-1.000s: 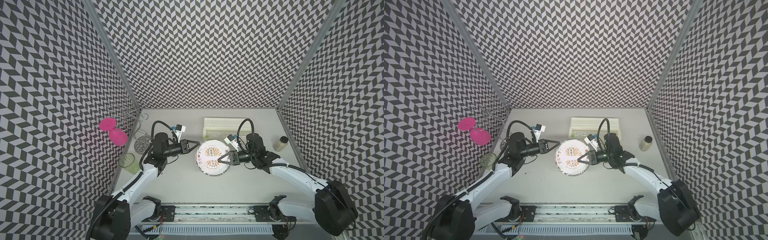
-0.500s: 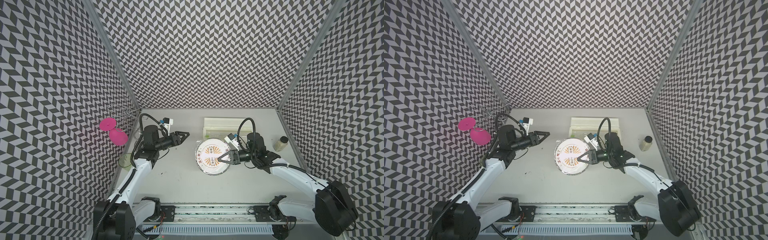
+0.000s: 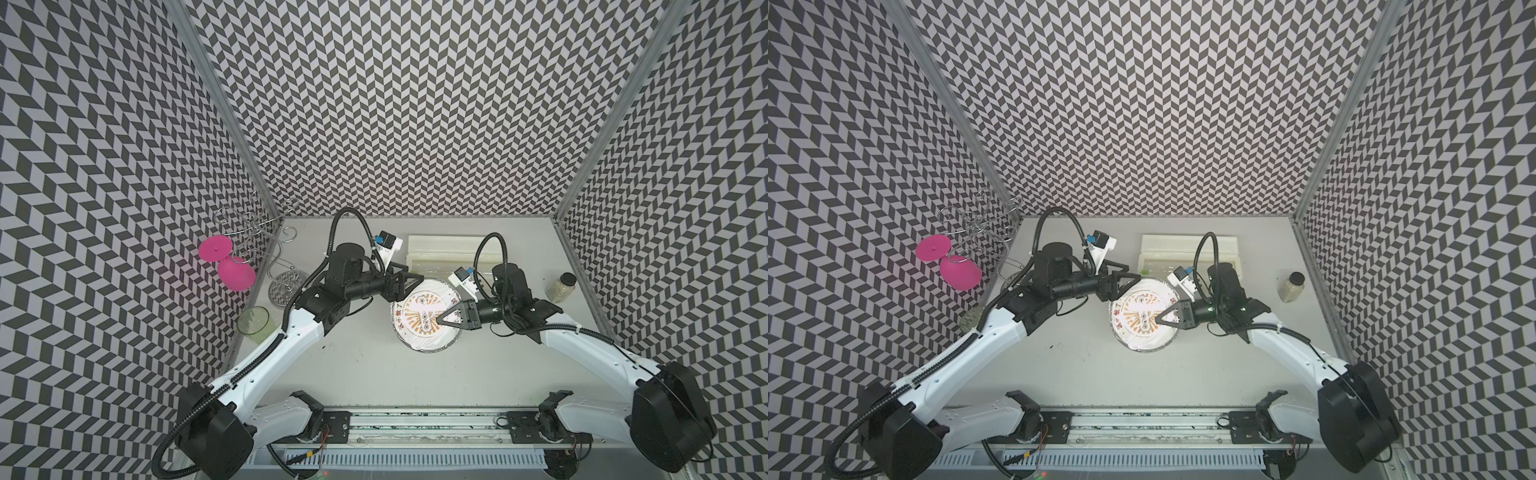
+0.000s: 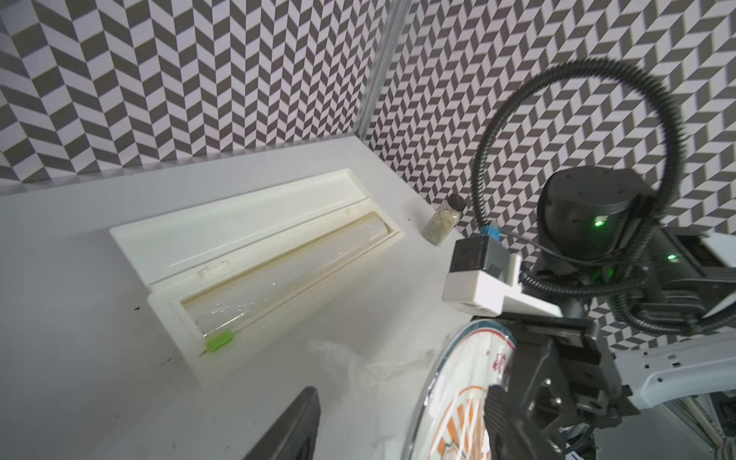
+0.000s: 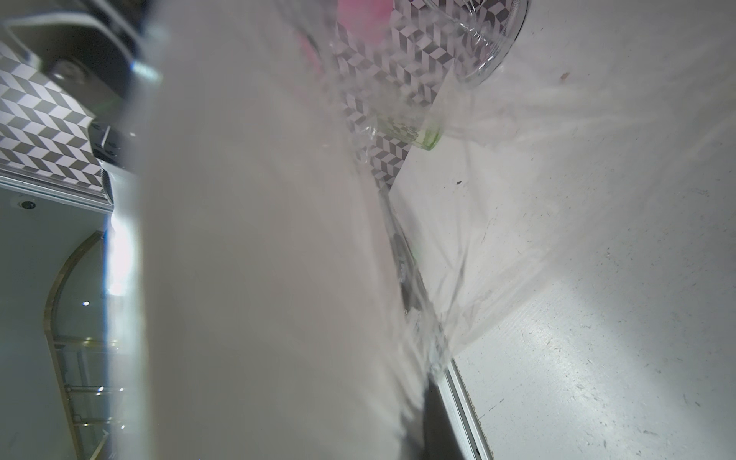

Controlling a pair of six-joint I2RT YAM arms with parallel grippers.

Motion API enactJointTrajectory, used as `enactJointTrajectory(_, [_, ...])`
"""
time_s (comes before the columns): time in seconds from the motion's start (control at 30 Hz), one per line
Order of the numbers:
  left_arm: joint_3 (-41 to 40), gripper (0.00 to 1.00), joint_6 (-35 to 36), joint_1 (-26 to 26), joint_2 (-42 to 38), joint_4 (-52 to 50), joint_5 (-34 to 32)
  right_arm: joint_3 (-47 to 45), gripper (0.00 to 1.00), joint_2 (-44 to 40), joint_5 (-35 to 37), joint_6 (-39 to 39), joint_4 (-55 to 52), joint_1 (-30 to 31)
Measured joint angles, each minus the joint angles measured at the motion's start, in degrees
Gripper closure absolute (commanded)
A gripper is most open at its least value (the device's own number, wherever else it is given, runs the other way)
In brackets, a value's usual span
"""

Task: Wrap the plate with plastic wrap
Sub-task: Cover the plate with plastic wrap.

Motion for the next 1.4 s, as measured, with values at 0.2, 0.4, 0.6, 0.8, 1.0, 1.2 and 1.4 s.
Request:
enactJointTrajectory(0.2, [0.0,0.45,2.3,0.0,0.9,-1.4,0.7,0.1,1.0,0.0,-0.6,-0.5,-0.9,0.0])
enactJointTrajectory(0.4, [-1.7,0.65,2.3,0.0,-0.1,-1.2,8.5,1.5,1.0,0.0,-1.5,-0.4,-0.8,0.0])
enactJointTrajectory(0.6, [-4.6,0.91,-1.2,4.0,-1.1,0.3,18.4,2.8,1.0,0.0,-2.0,-0.7,-0.7,0.0])
enactJointTrajectory(0.8, [-8.6,1.0,-12.8,7.2,-1.6,8.5,24.7,4.0,0.89,0.5,-0.4,-0.9,-0.4,0.7])
enactJointTrajectory(1.0, [-14.3,1.0,-19.4,11.7,-2.0,14.6,27.9,4.0,0.36,0.9,-5.9,4.1,5.4,-2.6])
enactJointTrajectory(1.2, [-20.6,1.0,-25.6,16.0,-2.7,18.9,25.9,2.6,0.24,0.7,-3.5,6.9,3.8,-11.1])
enactJointTrajectory(1.4, [-25.0,1.0,-30.7,15.6,-3.8,22.8,21.2,2.6,0.43,-2.0,8.8,6.5,-6.8,-9.9])
